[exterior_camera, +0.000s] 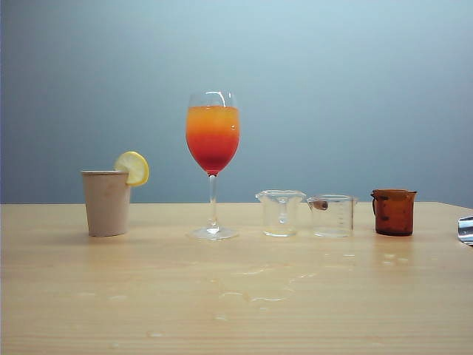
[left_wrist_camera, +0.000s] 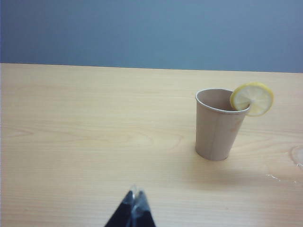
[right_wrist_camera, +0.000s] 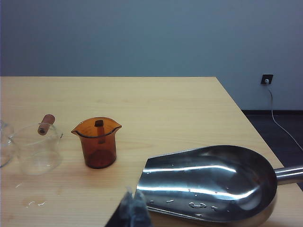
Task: Pick up the lemon slice from the paper cup on the left and carefully insert it into the rim of the goblet.
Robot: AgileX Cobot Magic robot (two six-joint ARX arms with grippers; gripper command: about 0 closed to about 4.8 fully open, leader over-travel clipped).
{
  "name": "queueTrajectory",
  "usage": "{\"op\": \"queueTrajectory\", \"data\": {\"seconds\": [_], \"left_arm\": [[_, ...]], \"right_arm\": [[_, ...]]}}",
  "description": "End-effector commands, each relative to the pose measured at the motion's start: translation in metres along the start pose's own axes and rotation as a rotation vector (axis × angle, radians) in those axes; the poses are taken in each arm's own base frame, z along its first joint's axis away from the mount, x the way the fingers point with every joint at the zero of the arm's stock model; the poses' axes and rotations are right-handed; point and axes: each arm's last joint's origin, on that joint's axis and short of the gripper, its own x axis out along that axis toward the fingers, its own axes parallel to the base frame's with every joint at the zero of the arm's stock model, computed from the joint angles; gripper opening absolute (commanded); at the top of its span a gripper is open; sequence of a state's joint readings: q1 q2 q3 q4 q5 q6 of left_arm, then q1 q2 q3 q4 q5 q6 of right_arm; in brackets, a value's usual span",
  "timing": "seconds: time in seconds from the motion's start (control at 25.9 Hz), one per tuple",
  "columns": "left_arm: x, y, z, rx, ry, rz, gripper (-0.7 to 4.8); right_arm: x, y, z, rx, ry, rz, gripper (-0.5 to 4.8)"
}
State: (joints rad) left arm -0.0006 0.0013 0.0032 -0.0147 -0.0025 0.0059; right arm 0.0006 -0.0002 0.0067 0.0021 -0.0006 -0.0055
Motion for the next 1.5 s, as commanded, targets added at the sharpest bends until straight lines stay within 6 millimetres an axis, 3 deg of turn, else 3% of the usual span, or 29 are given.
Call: {"op": "queueTrajectory", "data": {"seconds": [0.04,0.31,0.39,0.77,0.93,1.12,1.27,1.5], "left_arm": [[0.000,0.000,0.003,-0.002,-0.020,-0.004,-0.05],[0.000,0.000,0.003,-0.003,-0.023,-0.003,-0.06],[-0.001,0.000,0.009,-0.007,-0.066,-0.003,-0.06],[-0.014,0.002,0.066,-0.076,-0.206,0.043,-0.06],[-0.013,0.002,0.096,-0.072,-0.218,0.043,-0.06],[-0.002,0.002,0.125,-0.071,-0.192,0.044,-0.06],[0.018,0.002,0.155,-0.069,-0.154,0.037,-0.06],[0.049,0.001,0.187,-0.058,-0.115,-0.011,-0.06]], "right_arm": [[0.000,0.000,0.000,-0.002,-0.012,0.002,-0.01],[0.000,0.000,0.001,-0.001,-0.020,0.003,-0.02],[-0.001,0.000,0.009,0.026,-0.065,0.000,-0.01],[-0.020,-0.001,0.082,0.040,-0.214,-0.031,-0.02],[-0.023,-0.001,0.123,0.046,-0.235,-0.004,-0.02],[-0.016,0.001,0.167,0.060,-0.243,0.062,-0.02],[-0.003,0.004,0.202,0.048,-0.217,0.180,-0.03],[0.005,0.007,0.210,0.057,-0.112,0.259,-0.03]]}}
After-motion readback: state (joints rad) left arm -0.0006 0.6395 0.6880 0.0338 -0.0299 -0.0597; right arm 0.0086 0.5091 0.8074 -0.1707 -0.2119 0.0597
